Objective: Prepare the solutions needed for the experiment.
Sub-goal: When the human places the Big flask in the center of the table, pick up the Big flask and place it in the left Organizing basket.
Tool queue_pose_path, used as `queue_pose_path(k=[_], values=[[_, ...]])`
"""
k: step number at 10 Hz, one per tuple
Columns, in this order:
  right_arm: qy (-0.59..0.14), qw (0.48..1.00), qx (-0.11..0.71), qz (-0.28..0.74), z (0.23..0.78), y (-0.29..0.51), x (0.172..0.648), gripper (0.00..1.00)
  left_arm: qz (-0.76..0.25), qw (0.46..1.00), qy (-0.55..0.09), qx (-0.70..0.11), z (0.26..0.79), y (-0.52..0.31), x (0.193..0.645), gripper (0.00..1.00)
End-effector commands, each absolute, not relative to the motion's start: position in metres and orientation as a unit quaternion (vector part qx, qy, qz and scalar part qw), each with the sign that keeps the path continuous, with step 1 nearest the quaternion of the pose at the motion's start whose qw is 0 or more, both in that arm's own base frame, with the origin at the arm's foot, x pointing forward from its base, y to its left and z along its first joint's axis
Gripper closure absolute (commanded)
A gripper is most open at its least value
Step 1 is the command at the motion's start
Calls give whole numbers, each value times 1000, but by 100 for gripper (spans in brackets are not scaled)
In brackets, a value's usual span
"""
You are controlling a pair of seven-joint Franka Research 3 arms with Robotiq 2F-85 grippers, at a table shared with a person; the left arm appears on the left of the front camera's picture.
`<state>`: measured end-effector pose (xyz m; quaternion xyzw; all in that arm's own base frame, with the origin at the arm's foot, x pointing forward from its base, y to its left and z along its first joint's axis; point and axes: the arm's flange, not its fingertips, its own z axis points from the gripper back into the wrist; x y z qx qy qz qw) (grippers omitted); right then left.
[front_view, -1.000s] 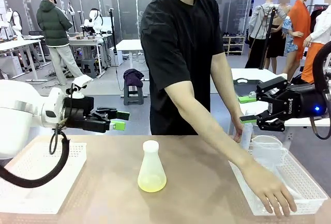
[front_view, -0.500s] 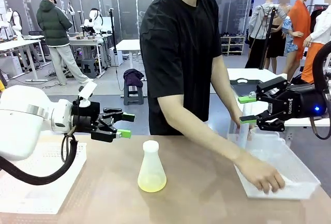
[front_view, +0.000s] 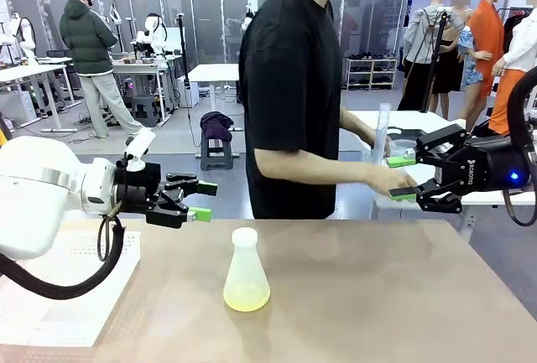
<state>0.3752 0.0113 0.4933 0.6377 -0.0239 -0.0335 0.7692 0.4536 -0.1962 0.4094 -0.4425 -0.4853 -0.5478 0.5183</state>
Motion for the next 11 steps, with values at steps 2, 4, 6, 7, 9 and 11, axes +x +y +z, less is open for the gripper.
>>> queue_pose_path(k=[2,4,6,7,9,11], values=[[-24,766,641,-31,495,12,375,44,-562,530,-452,-447,372,-209,469,0],[-24,766,641,-31,495,12,375,44,-568,554,-432,-428,349,-208,470,0],[-24,766,641,-31,495,12,375,44,-554,554,-421,-456,320,-206,482,0],[-24,766,641,-31,495,12,375,44,-545,540,-409,-494,301,-206,488,0],[-24,766,641,-31,495,12,375,44,-526,550,-419,-496,281,-205,491,0],[-24,766,641,-31,495,12,375,44,-515,533,-438,-508,275,-205,492,0]])
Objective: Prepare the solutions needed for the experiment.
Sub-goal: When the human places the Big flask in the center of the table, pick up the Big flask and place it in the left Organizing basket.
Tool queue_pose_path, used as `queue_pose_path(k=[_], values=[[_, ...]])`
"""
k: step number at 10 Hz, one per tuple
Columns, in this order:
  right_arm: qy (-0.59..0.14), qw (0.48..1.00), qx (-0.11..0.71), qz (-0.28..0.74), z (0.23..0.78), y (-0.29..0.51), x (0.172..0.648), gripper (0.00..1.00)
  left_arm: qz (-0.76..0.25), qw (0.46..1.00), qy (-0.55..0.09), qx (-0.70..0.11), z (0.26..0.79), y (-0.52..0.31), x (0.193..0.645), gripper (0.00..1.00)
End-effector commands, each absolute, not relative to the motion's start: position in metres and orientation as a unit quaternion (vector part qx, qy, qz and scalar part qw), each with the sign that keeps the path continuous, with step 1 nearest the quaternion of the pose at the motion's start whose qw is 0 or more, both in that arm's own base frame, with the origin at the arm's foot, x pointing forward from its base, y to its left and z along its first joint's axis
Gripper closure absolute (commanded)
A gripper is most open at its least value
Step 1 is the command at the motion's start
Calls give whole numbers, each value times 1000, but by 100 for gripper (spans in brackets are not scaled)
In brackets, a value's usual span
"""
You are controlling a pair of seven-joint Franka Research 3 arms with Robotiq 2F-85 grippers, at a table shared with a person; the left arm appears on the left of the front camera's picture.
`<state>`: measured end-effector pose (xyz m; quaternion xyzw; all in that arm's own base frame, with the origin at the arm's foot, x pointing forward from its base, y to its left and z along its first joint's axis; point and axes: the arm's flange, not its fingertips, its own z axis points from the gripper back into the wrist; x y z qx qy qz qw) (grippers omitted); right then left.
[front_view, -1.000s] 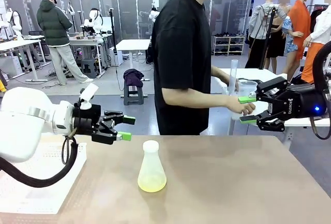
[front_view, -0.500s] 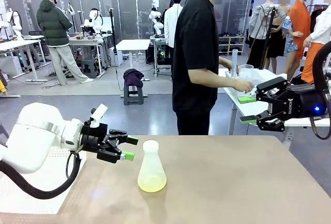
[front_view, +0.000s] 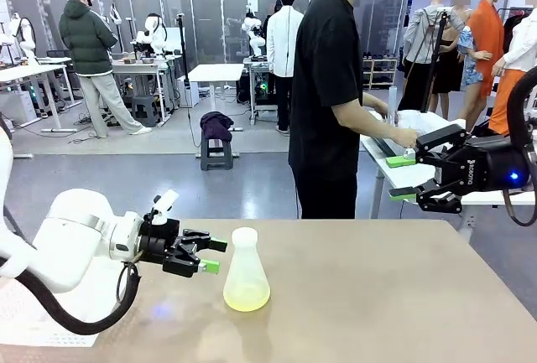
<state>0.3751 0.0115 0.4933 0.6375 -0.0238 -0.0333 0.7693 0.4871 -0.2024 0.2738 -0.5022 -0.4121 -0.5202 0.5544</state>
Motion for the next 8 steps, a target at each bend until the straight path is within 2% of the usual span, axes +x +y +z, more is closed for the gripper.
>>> queue_pose_path(k=[1,8], values=[[-24,766,641,-31,495,12,375,44,-518,532,-447,-499,274,-206,492,0],[-24,766,641,-31,495,12,375,44,-516,528,-434,-516,266,-231,501,0]])
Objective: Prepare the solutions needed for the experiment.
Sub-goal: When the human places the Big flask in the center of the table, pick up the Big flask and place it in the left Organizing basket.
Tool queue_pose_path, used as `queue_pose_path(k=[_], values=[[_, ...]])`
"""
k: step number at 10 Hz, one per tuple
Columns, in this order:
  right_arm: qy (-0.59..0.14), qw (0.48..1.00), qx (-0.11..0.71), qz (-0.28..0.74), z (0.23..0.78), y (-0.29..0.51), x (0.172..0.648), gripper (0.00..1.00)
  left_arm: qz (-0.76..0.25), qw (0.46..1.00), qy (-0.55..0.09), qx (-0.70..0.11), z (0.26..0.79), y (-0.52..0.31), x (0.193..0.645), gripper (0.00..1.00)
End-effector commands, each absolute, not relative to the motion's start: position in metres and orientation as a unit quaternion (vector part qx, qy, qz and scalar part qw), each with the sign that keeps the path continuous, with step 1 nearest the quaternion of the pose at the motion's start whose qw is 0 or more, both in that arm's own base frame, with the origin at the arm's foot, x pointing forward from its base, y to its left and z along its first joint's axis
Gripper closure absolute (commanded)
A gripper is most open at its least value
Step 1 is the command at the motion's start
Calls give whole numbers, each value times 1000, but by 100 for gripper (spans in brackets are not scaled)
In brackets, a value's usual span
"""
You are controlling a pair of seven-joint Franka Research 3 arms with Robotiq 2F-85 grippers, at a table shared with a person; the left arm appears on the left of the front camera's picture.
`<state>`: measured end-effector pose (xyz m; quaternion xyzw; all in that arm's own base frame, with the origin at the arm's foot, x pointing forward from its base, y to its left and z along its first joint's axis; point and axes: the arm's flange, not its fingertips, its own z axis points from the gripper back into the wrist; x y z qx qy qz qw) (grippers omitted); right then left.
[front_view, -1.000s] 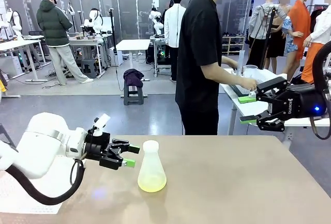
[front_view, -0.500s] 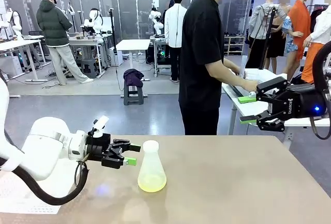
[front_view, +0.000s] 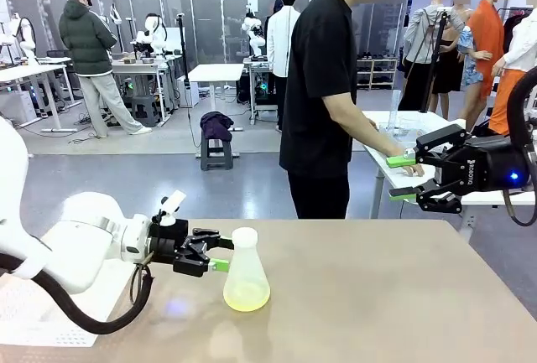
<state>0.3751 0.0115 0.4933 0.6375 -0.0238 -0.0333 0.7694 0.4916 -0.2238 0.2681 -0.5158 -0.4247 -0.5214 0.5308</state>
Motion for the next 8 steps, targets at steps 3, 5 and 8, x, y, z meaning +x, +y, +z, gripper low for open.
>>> queue_pose_path(k=[3,5,8], values=[[-24,766,641,-31,495,12,375,44,-511,526,-436,-522,259,-251,513,0],[-24,766,641,-31,495,12,375,44,-513,519,-437,-526,259,-271,521,0],[-24,766,641,-31,495,12,375,44,-507,517,-433,-537,256,-287,522,0]])
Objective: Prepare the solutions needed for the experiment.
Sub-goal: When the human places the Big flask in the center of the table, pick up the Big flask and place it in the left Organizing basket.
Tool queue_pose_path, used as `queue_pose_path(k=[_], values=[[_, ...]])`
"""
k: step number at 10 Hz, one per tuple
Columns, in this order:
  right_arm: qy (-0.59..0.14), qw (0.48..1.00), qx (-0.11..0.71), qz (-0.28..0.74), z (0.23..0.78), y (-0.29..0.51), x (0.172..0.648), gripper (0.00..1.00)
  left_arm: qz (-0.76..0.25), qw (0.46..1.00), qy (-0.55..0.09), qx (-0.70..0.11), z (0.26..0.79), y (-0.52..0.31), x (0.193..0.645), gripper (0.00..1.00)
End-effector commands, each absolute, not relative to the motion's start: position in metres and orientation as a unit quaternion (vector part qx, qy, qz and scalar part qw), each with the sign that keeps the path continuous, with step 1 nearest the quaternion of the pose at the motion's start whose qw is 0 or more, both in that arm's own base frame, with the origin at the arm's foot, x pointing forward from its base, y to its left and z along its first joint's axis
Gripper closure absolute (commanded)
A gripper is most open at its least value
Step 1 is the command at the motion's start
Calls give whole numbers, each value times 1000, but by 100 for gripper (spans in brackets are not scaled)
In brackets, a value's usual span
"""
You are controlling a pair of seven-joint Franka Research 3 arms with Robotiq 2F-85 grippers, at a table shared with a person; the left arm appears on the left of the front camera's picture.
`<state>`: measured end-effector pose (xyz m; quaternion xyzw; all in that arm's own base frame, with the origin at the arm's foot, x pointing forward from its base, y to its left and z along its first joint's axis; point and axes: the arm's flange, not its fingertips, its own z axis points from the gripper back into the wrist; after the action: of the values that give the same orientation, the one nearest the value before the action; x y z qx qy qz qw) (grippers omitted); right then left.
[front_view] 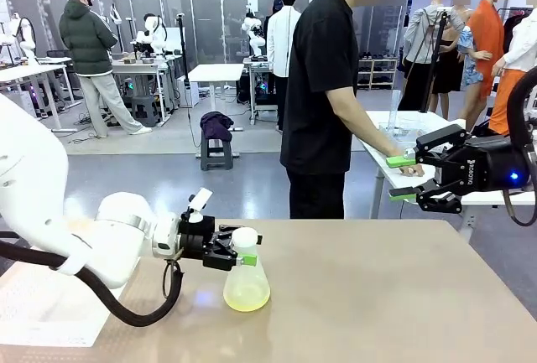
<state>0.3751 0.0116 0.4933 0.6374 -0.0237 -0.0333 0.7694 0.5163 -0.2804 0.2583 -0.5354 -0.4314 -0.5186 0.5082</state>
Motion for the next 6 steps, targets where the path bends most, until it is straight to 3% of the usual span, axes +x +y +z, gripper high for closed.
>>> queue_pose_path(k=[1,3,4,5,6], values=[[-24,766,641,-31,495,12,375,44,-509,514,-428,-542,257,-293,522,0],[-24,766,641,-31,495,12,375,44,-504,517,-424,-547,257,-295,521,0],[-24,766,641,-31,495,12,375,44,-507,510,-421,-553,257,-294,520,18],[-24,766,641,-31,495,12,375,44,-507,513,-420,-551,257,-293,518,19],[-24,766,641,-31,495,12,375,44,-507,513,-423,-548,258,-290,517,37]])
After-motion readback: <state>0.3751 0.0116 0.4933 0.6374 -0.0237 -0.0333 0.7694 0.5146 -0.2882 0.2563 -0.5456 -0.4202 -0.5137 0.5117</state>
